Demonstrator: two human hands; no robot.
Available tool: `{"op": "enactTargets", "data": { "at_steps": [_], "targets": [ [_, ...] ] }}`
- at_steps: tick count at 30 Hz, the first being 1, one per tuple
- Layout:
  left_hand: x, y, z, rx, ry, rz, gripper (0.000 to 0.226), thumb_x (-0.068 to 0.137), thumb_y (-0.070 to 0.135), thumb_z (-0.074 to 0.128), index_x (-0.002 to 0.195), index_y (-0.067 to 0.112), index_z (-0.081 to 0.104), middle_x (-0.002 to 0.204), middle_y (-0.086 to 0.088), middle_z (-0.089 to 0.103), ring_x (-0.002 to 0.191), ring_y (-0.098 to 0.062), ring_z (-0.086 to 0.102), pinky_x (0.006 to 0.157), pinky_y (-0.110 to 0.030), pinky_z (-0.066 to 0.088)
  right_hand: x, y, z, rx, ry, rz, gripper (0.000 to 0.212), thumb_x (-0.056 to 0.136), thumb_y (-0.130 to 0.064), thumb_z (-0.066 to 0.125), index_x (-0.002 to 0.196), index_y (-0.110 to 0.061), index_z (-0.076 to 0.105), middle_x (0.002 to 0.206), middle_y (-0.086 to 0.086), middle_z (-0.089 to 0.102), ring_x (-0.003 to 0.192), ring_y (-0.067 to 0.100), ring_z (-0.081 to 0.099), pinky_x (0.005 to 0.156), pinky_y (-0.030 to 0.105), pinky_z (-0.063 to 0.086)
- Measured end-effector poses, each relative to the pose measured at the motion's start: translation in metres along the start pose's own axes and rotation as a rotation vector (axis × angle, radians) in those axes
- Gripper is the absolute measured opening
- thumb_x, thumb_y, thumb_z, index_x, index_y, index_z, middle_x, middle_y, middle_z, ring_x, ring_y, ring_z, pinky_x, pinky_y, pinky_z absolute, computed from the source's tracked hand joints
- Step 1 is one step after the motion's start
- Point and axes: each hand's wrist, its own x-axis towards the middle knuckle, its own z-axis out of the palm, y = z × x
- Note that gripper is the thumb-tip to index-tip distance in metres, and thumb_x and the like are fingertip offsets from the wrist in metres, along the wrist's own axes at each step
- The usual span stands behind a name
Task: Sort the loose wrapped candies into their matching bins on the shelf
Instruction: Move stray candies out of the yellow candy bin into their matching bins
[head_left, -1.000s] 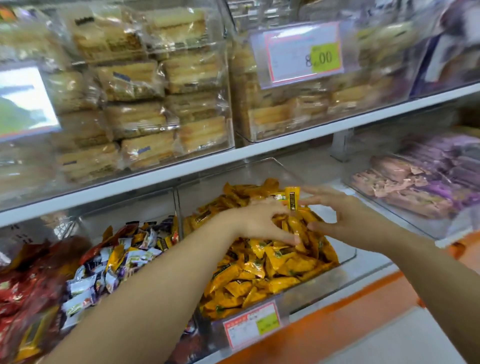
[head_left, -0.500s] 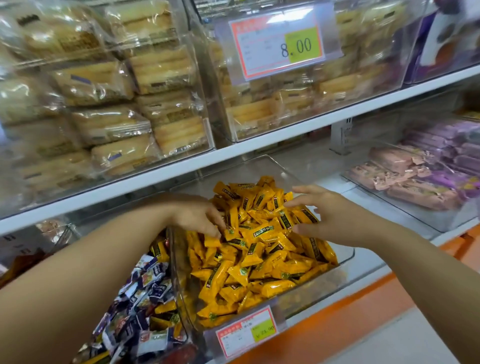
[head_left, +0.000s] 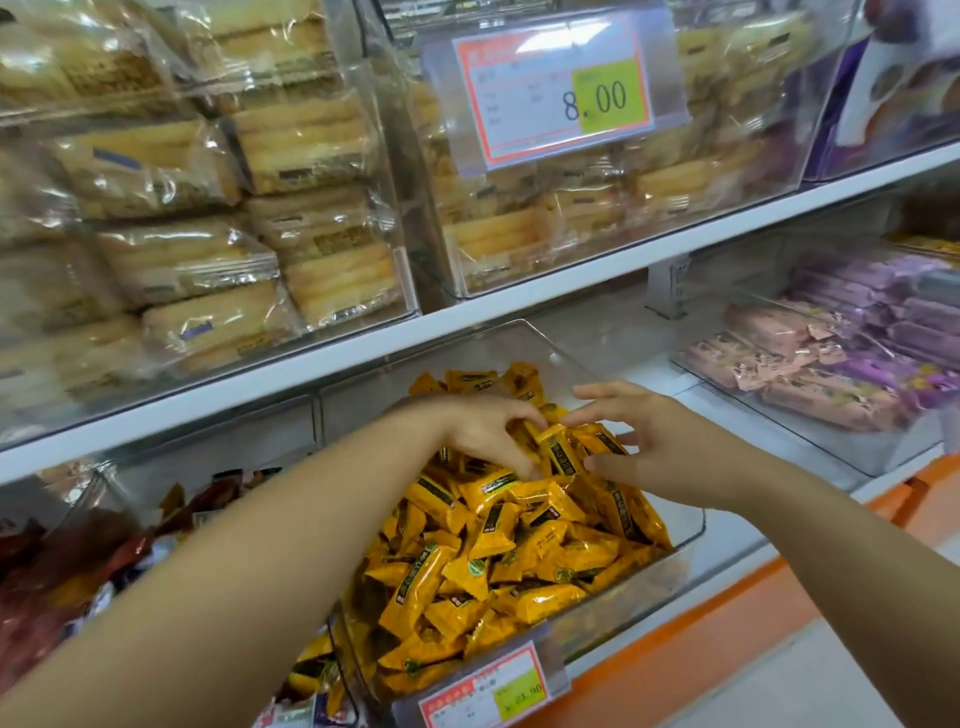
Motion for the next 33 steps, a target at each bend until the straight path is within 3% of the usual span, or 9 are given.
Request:
{"op": "enactTargets", "data": {
  "at_steps": [4, 13, 18, 23, 28, 31, 33],
  "targets": [
    [-0.022, -0.016, 0.002, 0.083, -0.097, -0.021, 0.064, 0.084, 0.042, 0.066, 0.141, 0.036, 0.038, 0.150, 0.001, 0.030, 0.136, -0.022, 0.031, 0.111, -0.036, 0.029, 0.001, 0.001, -0.002, -0.012, -0.016, 0.003, 0.035, 0.085, -0.020, 0.067, 0.116, -0.037, 0.060, 0.142, -0.016, 0.035, 0.126, 0.002, 0.040, 0.107, 0.028, 0.035],
    [-0.053, -0.032, 0.004, 0.177, -0.105, -0.064, 0.056, 0.089, 0.032, 0.063, 0.140, 0.037, 0.040, 0.152, 0.000, 0.023, 0.135, -0.021, 0.031, 0.111, -0.038, 0.030, 0.002, -0.002, 0.002, -0.068, -0.041, 0.007, 0.038, 0.085, -0.020, 0.067, 0.120, -0.033, 0.059, 0.146, -0.013, 0.032, 0.129, 0.003, 0.037, 0.105, 0.024, 0.033],
    [-0.072, -0.042, 0.005, 0.181, -0.093, -0.096, 0.047, 0.093, 0.033, 0.056, 0.139, 0.034, 0.043, 0.156, 0.004, 0.012, 0.137, -0.018, 0.028, 0.111, -0.034, 0.030, 0.002, -0.003, 0.001, -0.081, -0.048, 0.012, 0.036, 0.086, -0.021, 0.066, 0.118, -0.036, 0.059, 0.146, -0.014, 0.032, 0.129, 0.004, 0.037, 0.107, 0.029, 0.035],
    [-0.076, -0.042, 0.000, 0.208, -0.061, -0.158, 0.043, 0.095, 0.039, 0.051, 0.137, 0.033, 0.045, 0.148, 0.000, 0.030, 0.129, -0.018, 0.040, 0.097, -0.022, 0.032, 0.003, -0.003, 0.002, -0.089, -0.042, 0.006, 0.037, 0.086, -0.021, 0.067, 0.119, -0.034, 0.059, 0.145, -0.013, 0.033, 0.128, 0.004, 0.038, 0.105, 0.025, 0.035],
    [-0.083, -0.049, -0.002, 0.251, 0.054, -0.214, 0.046, 0.095, 0.049, 0.046, 0.138, 0.033, 0.044, 0.142, -0.004, 0.038, 0.127, -0.019, 0.042, 0.103, -0.029, 0.035, 0.003, -0.006, 0.004, -0.161, -0.018, -0.002, 0.037, 0.087, -0.023, 0.065, 0.122, -0.035, 0.057, 0.148, -0.011, 0.032, 0.135, 0.007, 0.030, 0.105, 0.018, 0.023],
    [-0.100, -0.045, 0.002, 0.100, 0.135, -0.108, 0.048, 0.094, 0.046, 0.049, 0.140, 0.033, 0.041, 0.147, 0.002, 0.037, 0.130, -0.014, 0.039, 0.105, -0.025, 0.032, 0.000, -0.021, 0.004, -0.395, 0.036, -0.093, 0.039, 0.087, -0.034, 0.063, 0.124, -0.041, 0.054, 0.150, -0.015, 0.029, 0.144, 0.012, 0.007, 0.118, 0.036, 0.009],
    [-0.116, -0.039, 0.005, 0.025, 0.082, -0.053, 0.051, 0.091, 0.047, 0.052, 0.139, 0.036, 0.040, 0.149, 0.008, 0.034, 0.134, -0.009, 0.035, 0.110, -0.024, 0.028, -0.004, -0.043, 0.009, -0.361, -0.118, -0.170, 0.039, 0.086, -0.044, 0.061, 0.125, -0.045, 0.053, 0.150, -0.016, 0.028, 0.144, 0.010, 0.005, 0.118, 0.039, 0.008]
  ]
}}
